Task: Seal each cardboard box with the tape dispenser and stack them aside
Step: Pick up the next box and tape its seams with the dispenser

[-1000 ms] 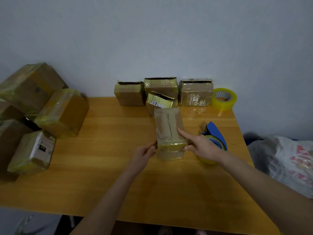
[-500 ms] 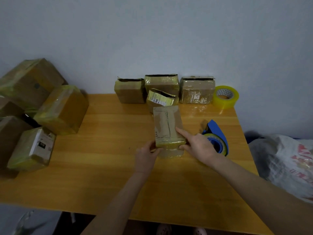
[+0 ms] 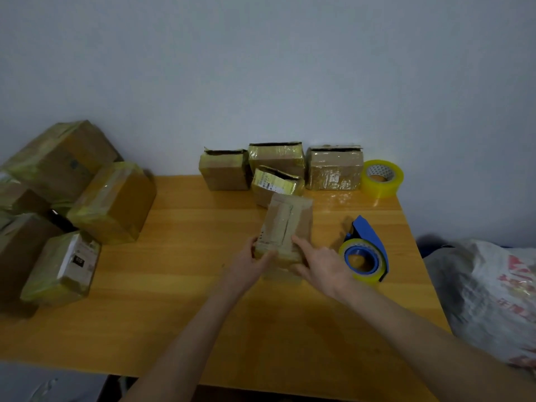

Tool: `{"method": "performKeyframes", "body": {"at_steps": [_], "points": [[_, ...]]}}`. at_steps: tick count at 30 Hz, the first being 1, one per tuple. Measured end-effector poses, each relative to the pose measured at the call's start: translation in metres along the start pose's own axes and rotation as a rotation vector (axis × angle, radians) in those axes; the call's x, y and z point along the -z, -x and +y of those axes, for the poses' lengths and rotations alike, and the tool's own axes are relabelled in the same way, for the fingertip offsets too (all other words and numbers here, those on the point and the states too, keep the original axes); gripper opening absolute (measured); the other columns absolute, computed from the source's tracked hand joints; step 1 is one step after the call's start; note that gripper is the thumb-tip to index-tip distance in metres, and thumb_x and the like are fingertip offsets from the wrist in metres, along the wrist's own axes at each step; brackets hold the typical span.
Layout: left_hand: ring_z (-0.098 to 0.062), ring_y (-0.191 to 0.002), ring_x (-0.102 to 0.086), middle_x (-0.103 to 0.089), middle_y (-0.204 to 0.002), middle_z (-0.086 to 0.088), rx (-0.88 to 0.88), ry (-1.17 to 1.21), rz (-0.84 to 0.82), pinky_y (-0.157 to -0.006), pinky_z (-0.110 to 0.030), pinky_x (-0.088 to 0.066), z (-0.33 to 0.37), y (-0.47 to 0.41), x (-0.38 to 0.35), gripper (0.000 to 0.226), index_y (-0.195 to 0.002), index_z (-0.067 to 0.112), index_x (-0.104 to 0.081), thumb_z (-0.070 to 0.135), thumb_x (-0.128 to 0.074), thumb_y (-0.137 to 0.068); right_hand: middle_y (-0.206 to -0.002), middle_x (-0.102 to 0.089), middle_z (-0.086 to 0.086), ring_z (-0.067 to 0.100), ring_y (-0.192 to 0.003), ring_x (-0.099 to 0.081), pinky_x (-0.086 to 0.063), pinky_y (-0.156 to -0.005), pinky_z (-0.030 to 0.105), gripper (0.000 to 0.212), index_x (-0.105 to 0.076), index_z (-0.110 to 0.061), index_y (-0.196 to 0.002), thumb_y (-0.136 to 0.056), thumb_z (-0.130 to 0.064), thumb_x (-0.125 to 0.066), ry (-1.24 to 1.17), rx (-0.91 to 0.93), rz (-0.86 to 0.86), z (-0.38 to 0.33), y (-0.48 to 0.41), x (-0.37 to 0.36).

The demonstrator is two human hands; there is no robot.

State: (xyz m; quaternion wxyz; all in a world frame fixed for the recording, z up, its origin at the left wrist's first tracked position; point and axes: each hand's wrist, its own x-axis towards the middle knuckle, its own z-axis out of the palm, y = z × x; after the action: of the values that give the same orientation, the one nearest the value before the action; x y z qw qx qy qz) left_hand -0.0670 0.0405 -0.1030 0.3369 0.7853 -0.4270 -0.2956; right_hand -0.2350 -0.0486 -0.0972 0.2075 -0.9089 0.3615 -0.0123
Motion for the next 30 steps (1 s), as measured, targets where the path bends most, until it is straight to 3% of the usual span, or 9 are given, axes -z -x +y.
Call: {"method": "performKeyframes", "body": {"at_steps": [2,5,9,12,14,18,25,28,30], "points": [[-0.013,-0.108,-0.058,-0.053,-0.135,-0.006,0.014,-0.056,-0.013,-0.080,-0.024,-0.053,0.007,-0.005,0.015,0.087,-0.143,0.018,-0.036,0.075,-0.041,-0.078,-0.118,-0.067,0.004,0.019,-0.090,-0.067,-0.058,-0.077,0.033,0.067,-0.016,-0.035,-0.151,-0.097,-0.031,-0.055,-0.113,0.061,-0.079,-0.013,0.010,-0.009],[-0.027,-0.144,-0.019,-0.018,-0.158,-0.010,-0.006,-0.549,0.013,-0.116,-0.049,-0.022,0.021,-0.014,0.024,0.105,-0.152,0.012,-0.013,0.079,-0.041,-0.077,-0.116,-0.068,-0.003,0.012,-0.094,-0.065,-0.055,-0.083,0.030,0.057,-0.035,-0.042,-0.145,-0.096,-0.022,-0.056,-0.250,0.177,-0.087,-0.017,0.021,-0.011],[-0.025,-0.147,0.011,0.007,-0.161,-0.007,-0.118,-0.872,-0.115,-0.115,-0.055,0.002,0.041,-0.020,0.010,0.133,-0.151,0.009,0.011,0.088,-0.049,-0.061,-0.092,-0.069,-0.012,0.003,-0.080,-0.061,-0.050,-0.071,0.023,0.017,-0.066,-0.033,-0.109,-0.096,-0.037,-0.055,-0.173,0.024,0.034,0.016,0.024,0.009],[-0.026,-0.147,0.006,0.002,-0.160,-0.006,-0.139,-0.973,-0.139,-0.115,-0.057,0.001,0.049,-0.029,0.008,0.128,-0.151,0.012,0.010,0.079,-0.058,-0.066,-0.074,-0.062,-0.012,0.007,-0.070,-0.060,-0.052,-0.065,0.029,0.014,-0.064,-0.027,-0.087,-0.094,-0.038,-0.058,-0.180,-0.218,0.197,0.052,0.025,0.021],[-0.026,-0.147,-0.001,-0.004,-0.158,-0.006,-0.224,-1.061,-0.175,-0.117,-0.056,-0.003,0.051,-0.034,0.010,0.116,-0.152,0.015,0.003,0.066,-0.063,-0.071,-0.077,-0.058,-0.009,0.012,-0.072,-0.059,-0.048,-0.061,0.029,0.013,-0.057,-0.026,-0.084,-0.093,-0.035,-0.060,-0.195,-0.354,0.256,0.075,0.024,0.025],[-0.021,-0.144,-0.013,-0.014,-0.155,0.001,-0.430,-1.059,-0.250,-0.120,-0.045,-0.007,0.044,-0.042,0.019,0.085,-0.152,0.025,-0.012,0.045,-0.059,-0.085,-0.104,-0.055,-0.002,0.016,-0.082,-0.055,-0.045,-0.067,0.029,0.020,-0.054,-0.025,-0.104,-0.093,-0.040,-0.060,-0.278,-0.467,0.219,0.095,0.013,0.023],[-0.015,-0.147,-0.006,-0.018,-0.156,0.015,-0.524,-0.891,-0.294,-0.119,-0.043,-0.004,0.035,-0.043,0.033,0.055,-0.144,0.045,-0.030,0.024,-0.049,-0.097,-0.152,-0.034,0.004,0.025,-0.140,-0.030,-0.033,-0.110,0.042,0.075,-0.030,-0.020,-0.149,-0.087,-0.046,-0.065,-0.433,-0.369,0.281,0.082,-0.019,0.035],[-0.021,-0.146,-0.015,-0.021,-0.157,0.007,-0.474,-0.780,-0.058,-0.119,-0.046,-0.015,0.038,-0.033,0.027,0.052,-0.138,0.041,-0.045,0.016,-0.054,-0.094,-0.159,-0.023,0.001,0.022,-0.146,-0.020,-0.024,-0.116,0.041,0.083,-0.019,-0.021,-0.153,-0.088,-0.047,-0.064,-0.528,-0.212,0.163,0.064,-0.035,0.043],[-0.027,-0.141,-0.026,-0.020,-0.157,-0.004,-0.298,-0.558,0.168,-0.112,-0.043,-0.032,0.042,-0.020,0.012,0.055,-0.141,0.029,-0.044,0.012,-0.058,-0.091,-0.154,-0.035,0.003,0.022,-0.139,-0.034,-0.034,-0.112,0.042,0.078,-0.027,-0.020,-0.151,-0.088,-0.045,-0.064,-0.498,-0.174,0.091,0.053,-0.041,0.041]]}}
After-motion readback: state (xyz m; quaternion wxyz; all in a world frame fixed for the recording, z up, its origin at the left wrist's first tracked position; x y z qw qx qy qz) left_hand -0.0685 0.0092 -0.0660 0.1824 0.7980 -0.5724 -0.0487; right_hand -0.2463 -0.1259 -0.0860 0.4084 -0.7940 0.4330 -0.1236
